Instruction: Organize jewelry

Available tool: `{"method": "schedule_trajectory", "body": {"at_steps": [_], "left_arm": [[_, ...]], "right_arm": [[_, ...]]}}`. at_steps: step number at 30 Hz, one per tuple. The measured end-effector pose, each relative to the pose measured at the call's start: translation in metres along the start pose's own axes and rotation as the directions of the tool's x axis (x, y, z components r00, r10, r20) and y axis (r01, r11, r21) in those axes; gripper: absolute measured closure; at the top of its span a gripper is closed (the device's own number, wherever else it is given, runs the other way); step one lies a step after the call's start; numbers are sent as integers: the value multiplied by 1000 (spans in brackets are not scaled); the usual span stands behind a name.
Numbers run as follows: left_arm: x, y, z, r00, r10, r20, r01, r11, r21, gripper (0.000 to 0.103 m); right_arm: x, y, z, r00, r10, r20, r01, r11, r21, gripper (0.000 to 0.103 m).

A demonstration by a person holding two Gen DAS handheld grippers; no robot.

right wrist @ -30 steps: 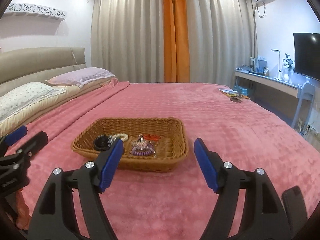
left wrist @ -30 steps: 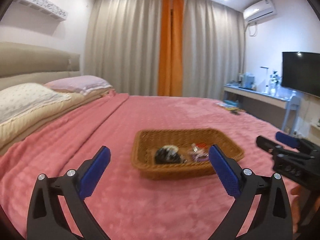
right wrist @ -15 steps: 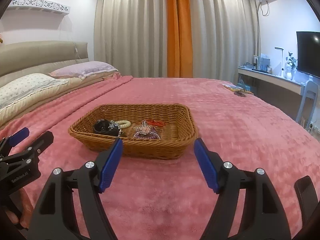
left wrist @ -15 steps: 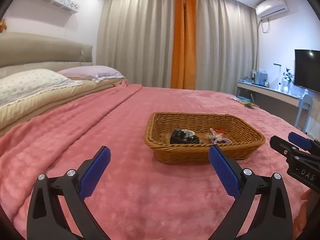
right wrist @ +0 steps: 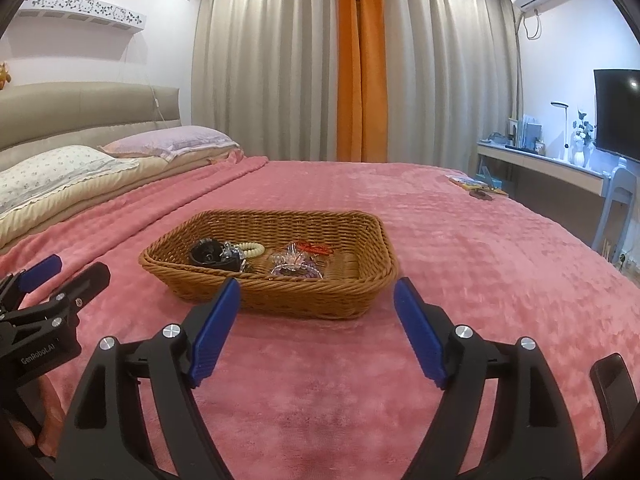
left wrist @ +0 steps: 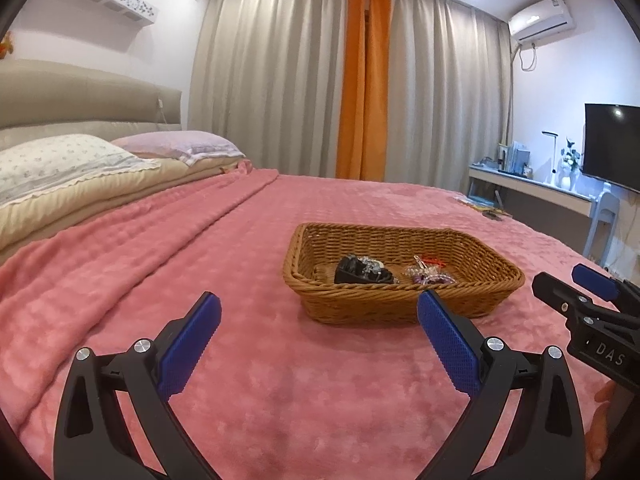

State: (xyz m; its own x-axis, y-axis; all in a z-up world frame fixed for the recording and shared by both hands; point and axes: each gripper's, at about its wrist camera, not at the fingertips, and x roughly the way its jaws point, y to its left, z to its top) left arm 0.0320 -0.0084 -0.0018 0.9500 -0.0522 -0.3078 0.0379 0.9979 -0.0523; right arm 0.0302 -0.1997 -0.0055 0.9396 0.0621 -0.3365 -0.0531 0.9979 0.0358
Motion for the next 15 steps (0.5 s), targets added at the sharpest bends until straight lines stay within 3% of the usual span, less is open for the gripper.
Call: {"method": "schedule_trajectory", "body": {"at_steps": [15], "left_arm": [[-1, -5, -2, 999, -34, -12, 34, 999, 19, 8]], "right_arm": [[0, -2, 1, 1000, -10, -8, 10, 1000, 2, 26]]}}
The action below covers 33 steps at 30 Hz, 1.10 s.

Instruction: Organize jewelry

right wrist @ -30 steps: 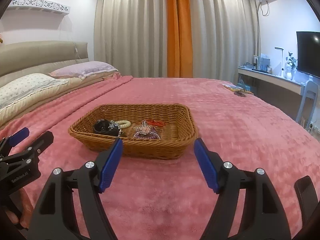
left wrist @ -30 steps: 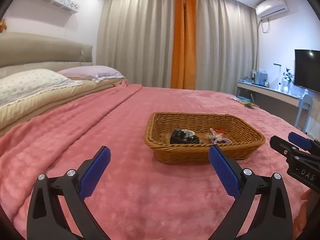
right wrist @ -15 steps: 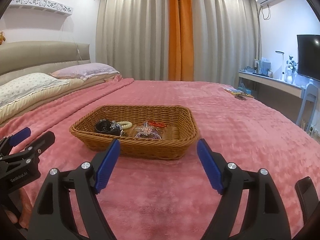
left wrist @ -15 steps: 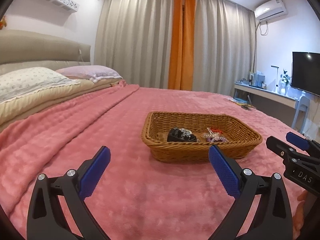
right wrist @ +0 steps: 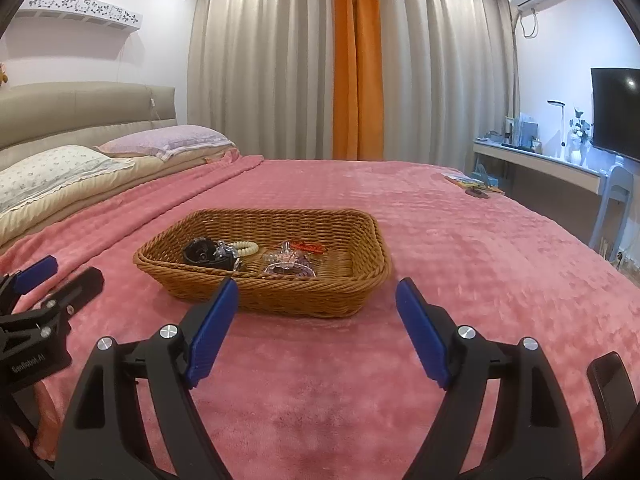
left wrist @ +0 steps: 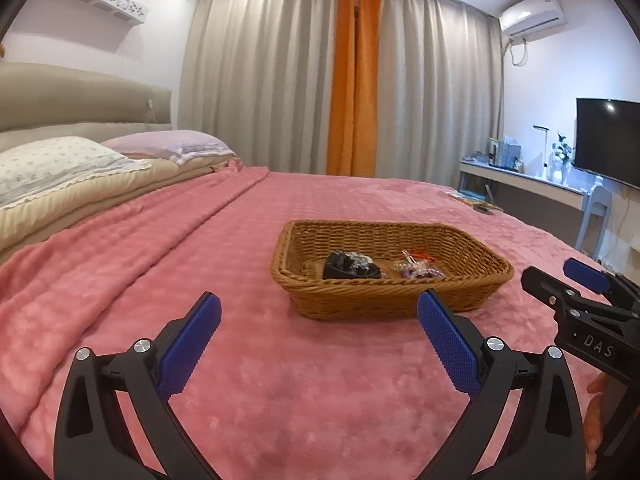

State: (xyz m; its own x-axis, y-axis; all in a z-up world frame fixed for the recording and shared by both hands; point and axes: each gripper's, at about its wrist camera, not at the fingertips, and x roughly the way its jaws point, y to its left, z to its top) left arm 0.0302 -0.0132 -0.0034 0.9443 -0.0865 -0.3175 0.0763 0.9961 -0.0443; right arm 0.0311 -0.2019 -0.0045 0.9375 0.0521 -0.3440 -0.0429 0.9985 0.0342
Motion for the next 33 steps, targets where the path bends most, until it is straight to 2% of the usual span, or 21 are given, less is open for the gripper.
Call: {"method": "schedule_trajectory", "body": {"at_steps": [8, 12, 28, 33], "left_arm": [[-3, -4, -2, 1000, 4, 2, -4, 1000, 7, 8], [-3, -4, -1, 1000, 5, 1, -5, 1000, 5, 8], [-2, -3, -3, 1000, 4, -5, -4, 1000, 4, 8], [-3, -4, -4, 1000, 2, -9, -2, 1000, 8, 8]], "right_arm": [[1, 0, 0, 1000, -2, -9, 2, 1000, -1, 26], [1, -1, -1, 1000, -2, -10, 2, 1000, 8, 21], [3, -3, -2, 1000, 0, -12, 1, 1000, 9, 21], [3, -4, -2, 1000, -2, -9, 2, 1000, 11, 16]]}}
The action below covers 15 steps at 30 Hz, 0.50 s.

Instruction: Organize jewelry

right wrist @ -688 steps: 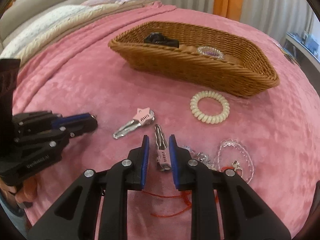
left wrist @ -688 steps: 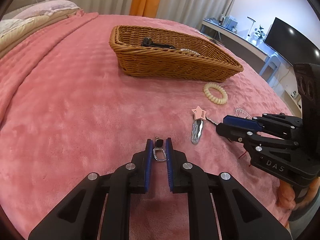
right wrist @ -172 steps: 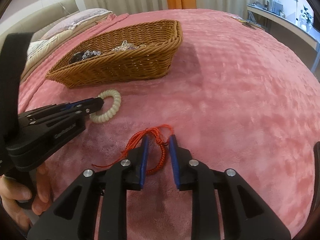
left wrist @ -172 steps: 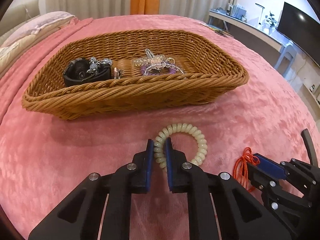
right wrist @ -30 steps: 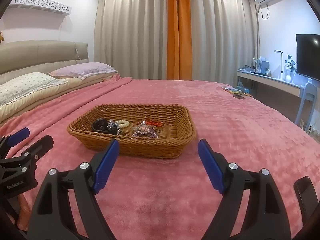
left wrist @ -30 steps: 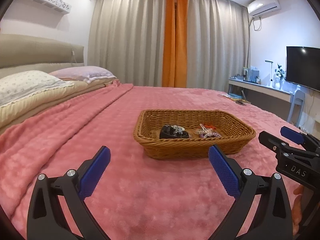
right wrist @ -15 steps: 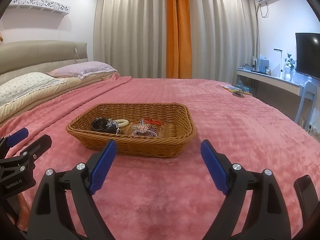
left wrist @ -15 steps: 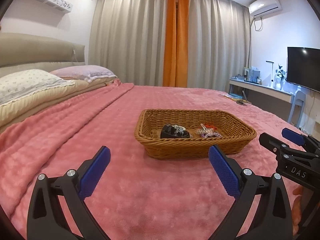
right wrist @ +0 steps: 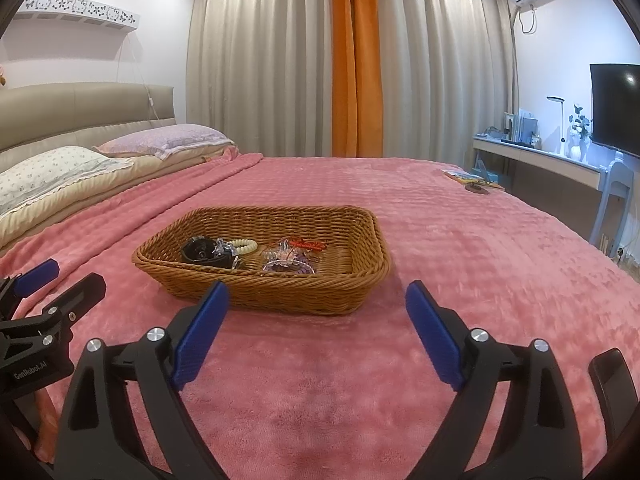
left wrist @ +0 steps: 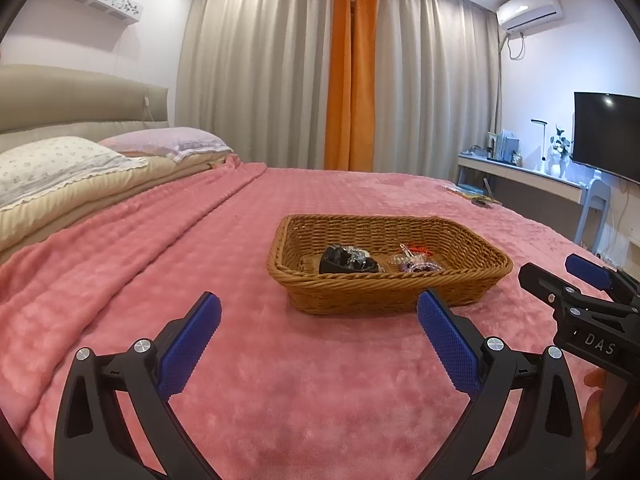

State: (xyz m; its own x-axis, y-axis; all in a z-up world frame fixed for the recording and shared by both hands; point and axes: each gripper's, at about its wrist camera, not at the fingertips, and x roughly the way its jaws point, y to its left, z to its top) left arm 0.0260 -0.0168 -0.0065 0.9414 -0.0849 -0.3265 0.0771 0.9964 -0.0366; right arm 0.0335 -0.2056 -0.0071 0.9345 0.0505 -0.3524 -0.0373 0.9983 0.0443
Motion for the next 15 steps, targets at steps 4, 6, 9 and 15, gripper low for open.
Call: {"method": "schedule_trajectory", "body": {"at_steps": [4, 6, 9, 15], "left_arm": [[1, 0, 0, 1000, 0, -2, 0, 1000, -2, 8], [1, 0, 1, 1000, 0, -1, 0, 1000, -2, 8], [1, 0, 1, 1000, -1, -2, 1, 1000, -2, 8], [1, 0, 1, 1000, -1, -2, 1, 1000, -1, 8]], "right_arm": [[0, 0, 0, 1000, 4, -1, -4, 1000, 0, 15], [0, 0, 0, 1000, 6, -1, -6, 1000, -1, 15], [0, 0, -1, 1000, 5, 0, -5, 1000, -3, 15], [0, 0, -1, 1000, 8, -2, -8, 1000, -2, 14]]}}
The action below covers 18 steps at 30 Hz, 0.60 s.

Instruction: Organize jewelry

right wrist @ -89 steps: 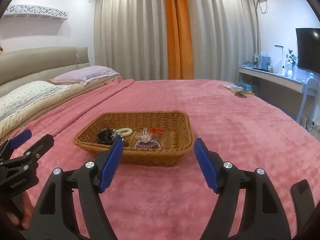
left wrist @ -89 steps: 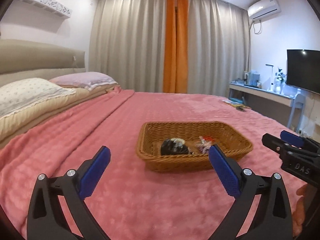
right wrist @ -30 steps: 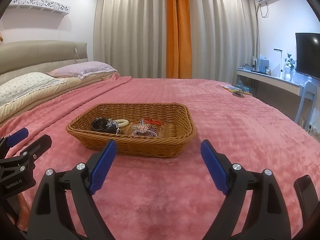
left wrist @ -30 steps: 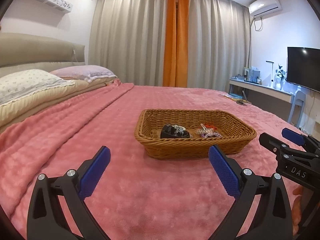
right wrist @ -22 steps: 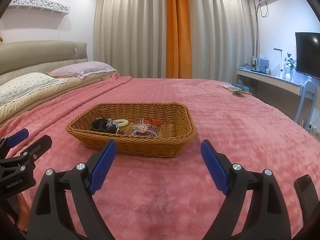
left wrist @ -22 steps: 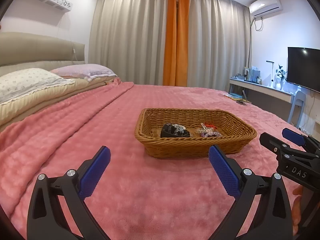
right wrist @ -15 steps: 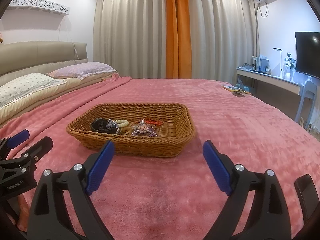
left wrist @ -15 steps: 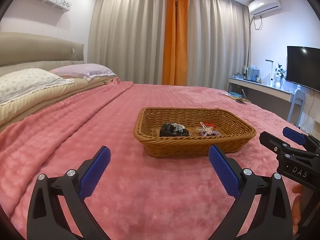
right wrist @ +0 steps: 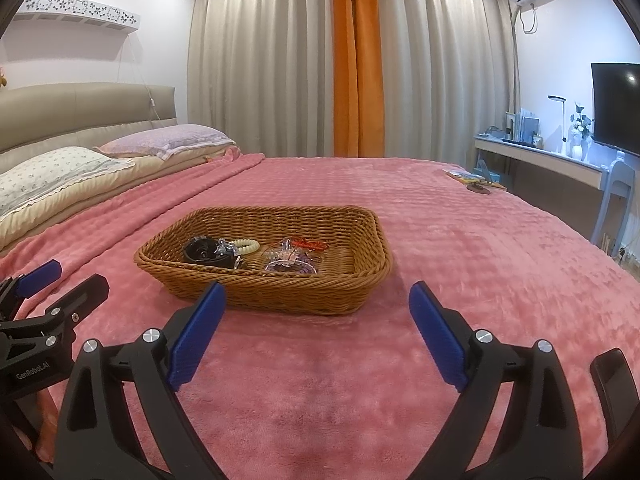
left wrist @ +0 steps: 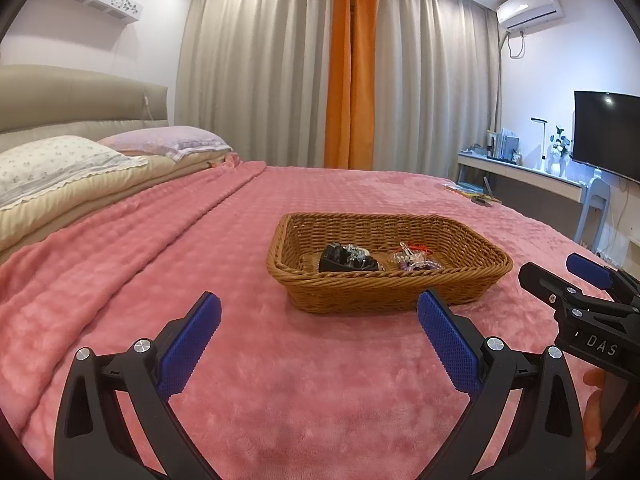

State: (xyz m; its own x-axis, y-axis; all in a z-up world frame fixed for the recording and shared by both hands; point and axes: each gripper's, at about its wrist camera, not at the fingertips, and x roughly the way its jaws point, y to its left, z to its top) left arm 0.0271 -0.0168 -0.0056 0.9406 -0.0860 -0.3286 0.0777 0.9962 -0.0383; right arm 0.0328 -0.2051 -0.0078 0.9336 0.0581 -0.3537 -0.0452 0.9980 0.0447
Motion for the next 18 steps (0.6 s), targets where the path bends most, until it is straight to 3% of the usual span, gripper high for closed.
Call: {"method": "schedule_trajectory", "body": {"at_steps": [18], "left_arm": [[0, 0, 1, 1000, 2, -2, -2, 1000, 0, 8]], "right_arm": [[-1, 1, 0, 1000, 2, -4, -2, 1000, 3, 14]]}}
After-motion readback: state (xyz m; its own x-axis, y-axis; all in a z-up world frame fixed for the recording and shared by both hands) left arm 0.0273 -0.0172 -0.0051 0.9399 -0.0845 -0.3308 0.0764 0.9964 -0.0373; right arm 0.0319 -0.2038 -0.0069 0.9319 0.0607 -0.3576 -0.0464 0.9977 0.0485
